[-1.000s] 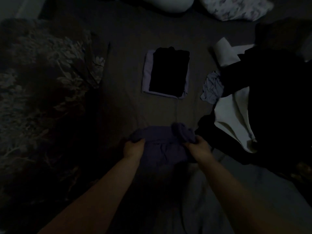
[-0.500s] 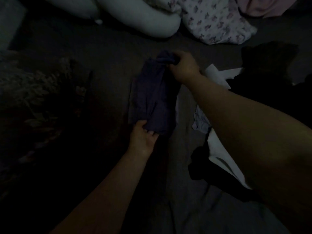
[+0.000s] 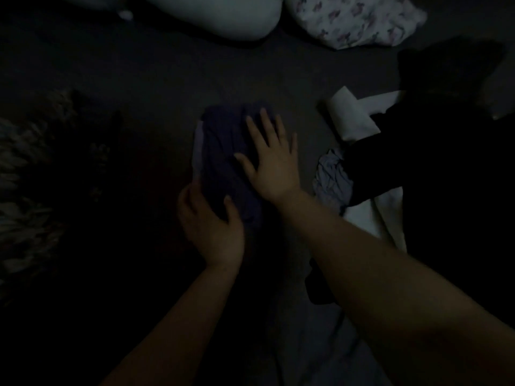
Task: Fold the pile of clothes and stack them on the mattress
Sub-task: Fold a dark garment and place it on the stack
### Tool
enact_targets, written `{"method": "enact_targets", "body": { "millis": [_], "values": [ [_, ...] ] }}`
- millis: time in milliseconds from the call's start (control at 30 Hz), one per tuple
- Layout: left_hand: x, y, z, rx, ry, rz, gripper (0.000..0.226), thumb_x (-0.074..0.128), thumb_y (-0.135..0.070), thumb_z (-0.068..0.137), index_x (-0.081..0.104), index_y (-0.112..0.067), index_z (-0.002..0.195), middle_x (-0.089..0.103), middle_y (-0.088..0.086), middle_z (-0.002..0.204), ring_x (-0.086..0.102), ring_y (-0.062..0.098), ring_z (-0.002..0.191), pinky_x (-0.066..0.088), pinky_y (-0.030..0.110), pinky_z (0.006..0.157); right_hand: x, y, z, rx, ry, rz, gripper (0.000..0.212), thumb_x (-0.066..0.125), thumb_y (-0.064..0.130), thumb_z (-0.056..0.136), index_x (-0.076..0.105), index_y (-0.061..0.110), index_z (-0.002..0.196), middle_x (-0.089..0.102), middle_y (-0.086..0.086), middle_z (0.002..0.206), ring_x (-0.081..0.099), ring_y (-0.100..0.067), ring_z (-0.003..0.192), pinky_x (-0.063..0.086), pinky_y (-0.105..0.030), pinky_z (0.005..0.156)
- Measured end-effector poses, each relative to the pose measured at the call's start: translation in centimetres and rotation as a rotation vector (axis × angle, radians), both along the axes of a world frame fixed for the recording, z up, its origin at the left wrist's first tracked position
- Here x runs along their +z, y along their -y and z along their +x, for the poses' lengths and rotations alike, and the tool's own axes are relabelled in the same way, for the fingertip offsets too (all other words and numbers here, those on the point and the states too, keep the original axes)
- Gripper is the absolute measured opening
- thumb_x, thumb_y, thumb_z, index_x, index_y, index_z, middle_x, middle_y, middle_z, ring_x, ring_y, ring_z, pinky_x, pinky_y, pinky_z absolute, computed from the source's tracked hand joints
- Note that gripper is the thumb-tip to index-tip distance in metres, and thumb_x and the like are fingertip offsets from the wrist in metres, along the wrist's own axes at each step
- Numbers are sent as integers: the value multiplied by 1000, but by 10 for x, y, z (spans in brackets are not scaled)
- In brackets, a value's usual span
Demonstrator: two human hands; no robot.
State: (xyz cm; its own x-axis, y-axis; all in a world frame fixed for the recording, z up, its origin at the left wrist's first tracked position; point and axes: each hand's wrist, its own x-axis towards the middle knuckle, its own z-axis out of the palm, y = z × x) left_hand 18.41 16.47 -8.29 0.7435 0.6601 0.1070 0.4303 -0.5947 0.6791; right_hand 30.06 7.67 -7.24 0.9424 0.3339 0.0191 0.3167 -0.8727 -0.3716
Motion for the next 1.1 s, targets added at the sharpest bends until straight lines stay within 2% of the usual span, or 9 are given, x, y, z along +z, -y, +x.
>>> {"method": "enact_targets", "body": {
  "millis": [100,200,367,567,700,867,933,1033,1100],
  "values": [
    [1,2,11,-520,-357,247,53,30,-42,96,33,-21,145,31,2,152,17,22,144,9,50,116,-4,44,-52,-92,-60,55,61,38,49,96,22,24,149,15,-1,158,8,-23,146,8,-52,115],
    [8,4,24,-623,-673,215,56,28,-46,98,19,-25,149,16,-2,158,7,20,146,-3,56,113,-1,105,-98,-138,-49,-63,63,36,50,92,33,18,146,29,-7,153,23,-26,143,20,-52,113],
    [50,44,18,-635,-488,225,57,43,-42,92,35,-16,142,36,13,146,28,31,137,17,55,113,30,214,-117,-248,45,-330,62,64,32,76,50,10,133,44,-16,142,36,-34,135,28,-55,106],
    [70,143,-17,-915,-436,22,53,49,-34,93,39,-12,140,38,15,142,37,30,129,35,41,105,70,291,-131,-635,-157,-303,71,64,31,86,31,9,144,28,-25,147,26,-42,135,29,-48,106],
    [74,188,-54,-864,-508,-315,45,54,-27,93,47,-13,135,42,11,139,43,25,126,35,27,105,80,300,-119,-622,-139,-259,31,49,9,92,50,4,122,49,-20,123,43,-35,113,39,-38,84],
    [61,200,-110,-726,-604,-521,30,53,-25,95,57,-14,121,56,9,127,52,23,118,37,24,96,109,318,-132,-739,-149,349,19,45,10,96,52,4,113,63,-13,101,60,-30,92,47,-36,77],
    [68,202,-115,-530,-564,-798,16,49,-28,97,59,-20,105,60,5,116,57,22,110,43,30,89,123,304,-158,-628,-104,524,13,46,5,94,52,4,106,59,-5,89,58,-19,82,46,-32,77],
    [96,200,-111,-251,-607,-1443,39,36,-51,95,58,-19,104,63,7,100,61,22,96,49,33,79,128,254,-219,-329,-287,607,14,45,1,93,54,8,102,51,14,79,51,7,72,38,-12,70],
    [106,191,-116,-179,-535,-1664,46,39,-52,93,65,-15,84,65,6,74,64,17,68,52,24,63,124,220,-260,-223,-448,635,16,46,1,92,55,9,102,51,17,79,50,14,72,36,-3,71]
  ]
}}
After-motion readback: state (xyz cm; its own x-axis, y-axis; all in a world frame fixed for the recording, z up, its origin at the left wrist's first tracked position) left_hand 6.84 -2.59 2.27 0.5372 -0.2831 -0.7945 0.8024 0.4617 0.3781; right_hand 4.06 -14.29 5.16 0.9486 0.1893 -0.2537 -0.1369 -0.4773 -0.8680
